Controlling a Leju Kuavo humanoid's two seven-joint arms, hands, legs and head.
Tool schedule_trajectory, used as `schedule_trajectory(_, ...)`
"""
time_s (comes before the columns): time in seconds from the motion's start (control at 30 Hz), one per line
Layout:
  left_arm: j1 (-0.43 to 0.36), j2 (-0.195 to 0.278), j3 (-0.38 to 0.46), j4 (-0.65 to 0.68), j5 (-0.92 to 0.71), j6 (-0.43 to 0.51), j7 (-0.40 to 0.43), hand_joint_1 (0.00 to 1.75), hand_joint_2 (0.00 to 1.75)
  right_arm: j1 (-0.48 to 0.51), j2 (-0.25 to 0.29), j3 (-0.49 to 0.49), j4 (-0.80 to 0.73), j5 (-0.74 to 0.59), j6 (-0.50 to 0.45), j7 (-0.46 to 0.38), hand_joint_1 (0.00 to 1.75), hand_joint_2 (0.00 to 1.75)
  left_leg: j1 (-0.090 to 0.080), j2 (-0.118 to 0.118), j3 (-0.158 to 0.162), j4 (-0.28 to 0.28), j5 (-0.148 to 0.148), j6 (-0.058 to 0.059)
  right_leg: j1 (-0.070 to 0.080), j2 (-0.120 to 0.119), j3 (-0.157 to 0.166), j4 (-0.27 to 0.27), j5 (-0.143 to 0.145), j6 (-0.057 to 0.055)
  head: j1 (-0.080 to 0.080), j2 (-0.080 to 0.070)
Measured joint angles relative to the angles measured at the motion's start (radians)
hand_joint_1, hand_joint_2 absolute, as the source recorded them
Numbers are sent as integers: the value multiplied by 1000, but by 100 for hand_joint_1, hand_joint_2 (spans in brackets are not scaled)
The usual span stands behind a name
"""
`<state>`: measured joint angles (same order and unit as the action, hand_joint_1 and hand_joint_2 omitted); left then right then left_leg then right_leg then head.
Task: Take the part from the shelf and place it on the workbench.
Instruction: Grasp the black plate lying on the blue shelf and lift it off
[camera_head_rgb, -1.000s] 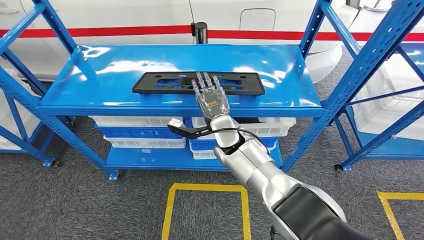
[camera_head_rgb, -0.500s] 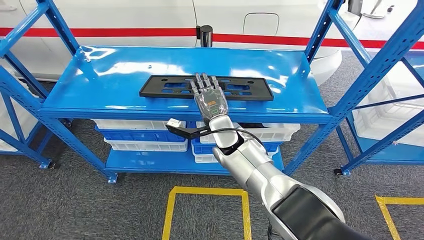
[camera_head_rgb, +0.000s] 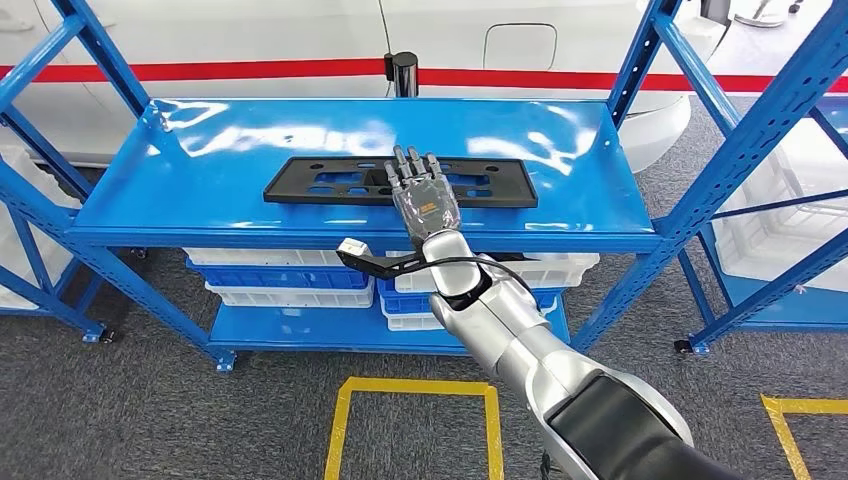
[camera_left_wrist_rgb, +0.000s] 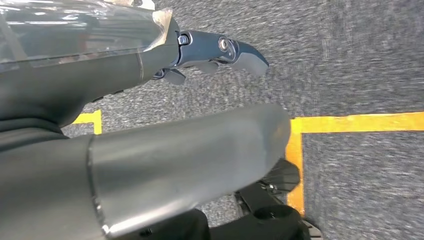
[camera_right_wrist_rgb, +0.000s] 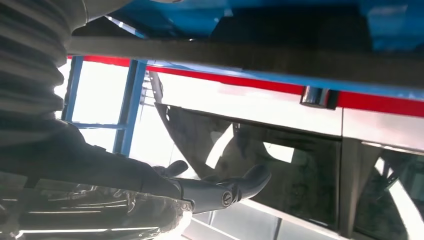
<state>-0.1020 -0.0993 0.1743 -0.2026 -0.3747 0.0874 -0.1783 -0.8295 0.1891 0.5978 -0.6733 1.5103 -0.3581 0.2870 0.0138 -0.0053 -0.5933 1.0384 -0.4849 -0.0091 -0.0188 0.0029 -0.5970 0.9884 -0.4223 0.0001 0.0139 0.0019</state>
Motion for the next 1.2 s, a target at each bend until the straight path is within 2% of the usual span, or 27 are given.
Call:
schedule_trajectory(0.03,0,0,0,0,0,0,0,0,0,0,2,0,0,0,2,-3,0,175,2,1,-28,56,-27,-4,-1,0,5,-1,-2,-5,-1,0)
schedule_trajectory(0.1,1,-1,0,0,-1,1,0,0,0,2,5,0,0,0,5,-7,0,175,4,2,-105,194,-80,-11,2,0,10,0,-8,-13,-2,0)
schedule_trajectory(0.13,2,-1,0,0,-2,1,0,0,0,4,6,0,0,0,5,-9,0,175,5,2,-135,237,-87,-12,4,0,12,0,-10,-14,-2,0)
schedule_trajectory(0.17,2,-1,0,0,-2,1,0,0,0,5,6,0,0,0,6,-9,0,175,5,2,-146,241,-72,-12,5,1,15,0,-13,-15,-2,0)
schedule_trajectory(0.2,2,-1,0,0,-2,1,0,0,0,6,6,0,0,0,6,-9,0,175,6,2,-134,202,-39,-9,6,1,19,0,-16,-14,-2,0)
schedule_trajectory(0.23,2,0,0,0,-2,2,0,0,0,6,7,0,0,0,6,-9,0,175,6,2,-104,131,4,-5,6,3,25,0,-19,-13,-2,0)
schedule_trajectory(0.3,1,1,0,0,-2,2,0,0,0,5,8,0,0,0,6,-9,0,175,2,2,-39,-1,58,6,10,5,33,0,-27,-6,-2,0)
schedule_trajectory(0.33,0,1,0,0,-2,2,0,0,0,4,8,0,0,0,6,-9,0,175,-1,2,-20,-34,66,11,12,5,34,-1,-30,-2,-1,0)
schedule_trajectory(0.4,0,1,0,0,-2,2,0,0,0,4,8,0,0,0,6,-10,0,175,-7,1,-12,-44,62,20,14,5,35,-3,-32,8,-1,0)
schedule_trajectory(0.47,0,1,0,0,-2,2,0,0,0,3,8,-2,0,0,6,-11,0,175,-4,1,-4,-54,66,32,15,4,28,11,-42,16,-1,0)
schedule_trajectory(0.5,0,1,0,0,-2,2,0,0,0,2,8,-3,-1,0,6,-11,0,175,-2,2,1,-59,67,38,15,3,12,42,-57,16,0,0)
schedule_trajectory(0.53,-1,0,0,0,-2,2,0,0,0,1,8,-4,-1,0,6,-11,0,175,0,2,5,-64,68,43,16,3,-16,96,-80,15,1,0)
schedule_trajectory(0.6,-1,-1,0,0,-2,2,0,0,0,4,6,-6,-1,0,6,-11,0,175,-1,2,7,-63,65,47,15,3,-95,238,-128,10,2,0)
schedule_trajectory(0.63,-1,-1,0,0,-2,2,0,0,0,6,5,-6,0,0,6,-11,0,175,-1,1,7,-63,63,47,15,3,-127,288,-139,13,2,0)
schedule_trajectory(0.67,0,-2,0,0,-2,2,0,0,0,9,4,-7,0,0,6,-11,0,175,-1,0,9,-62,61,47,14,2,-141,302,-134,19,2,0)
schedule_trajectory(0.7,1,-2,0,0,-2,2,0,0,0,11,3,-7,0,0,6,-11,0,175,-1,-1,12,-62,58,45,13,2,-133,272,-112,28,2,0)
schedule_trajectory(0.77,1,-3,0,0,-2,2,0,0,0,11,2,-7,0,0,6,-11,0,175,-2,-4,19,-58,50,38,7,-1,-69,124,-45,43,2,0)
schedule_trajectory(0.8,1,-3,0,0,-2,2,0,0,0,10,3,-8,0,0,6,-12,0,175,-4,-5,21,-55,45,33,6,-2,-38,60,-19,44,2,0)
schedule_trajectory(0.83,1,-3,0,0,-2,2,0,0,0,10,3,-8,0,0,7,-13,0,175,-6,-5,22,-53,40,28,5,-3,-19,20,-4,40,1,0)
schedule_trajectory(0.9,1,-2,0,0,-3,2,-1,0,0,10,4,-8,0,-1,9,-15,0,175,-6,-4,22,-52,35,18,9,-1,-10,8,0,24,0,0)
schedule_trajectory(0.97,0,-2,0,0,-4,3,-2,0,0,10,6,-9,-1,-1,11,-18,0,175,-1,-2,21,-46,28,8,5,1,-6,7,0,9,0,0)
schedule_trajectory(1.0,0,-2,0,0,-5,4,-2,0,0,10,8,-9,-1,-1,14,-22,0,175,1,-1,11,-23,13,2,3,1,-3,5,-1,2,-1,0)
schedule_trajectory(1.03,-1,-2,0,0,-5,5,-2,0,0,10,10,-9,-1,-2,18,-29,0,175,3,0,-9,19,-9,-3,0,2,2,4,-3,-4,-2,0)
schedule_trajectory(1.1,-1,-3,1,0,-5,6,-3,0,0,12,14,-10,0,-4,30,-46,0,175,5,1,-82,157,-68,-11,3,2,6,4,-8,-13,-4,0)
schedule_trajectory(1.13,0,-2,1,0,-5,6,-3,0,0,14,17,-10,1,-6,37,-53,0,175,6,2,-116,214,-85,-13,6,2,7,4,-9,-15,-4,0)
schedule_trajectory(1.17,0,-2,2,0,-5,6,-3,0,0,16,20,-9,4,-7,45,-59,0,175,6,2,-138,242,-84,-12,8,2,9,4,-11,-17,-4,0)
schedule_trajectory(1.2,1,-2,2,0,-4,6,-4,0,0,17,23,-9,7,-7,52,-63,0,175,6,2,-138,226,-62,-10,10,3,11,4,-12,-18,-4,0)
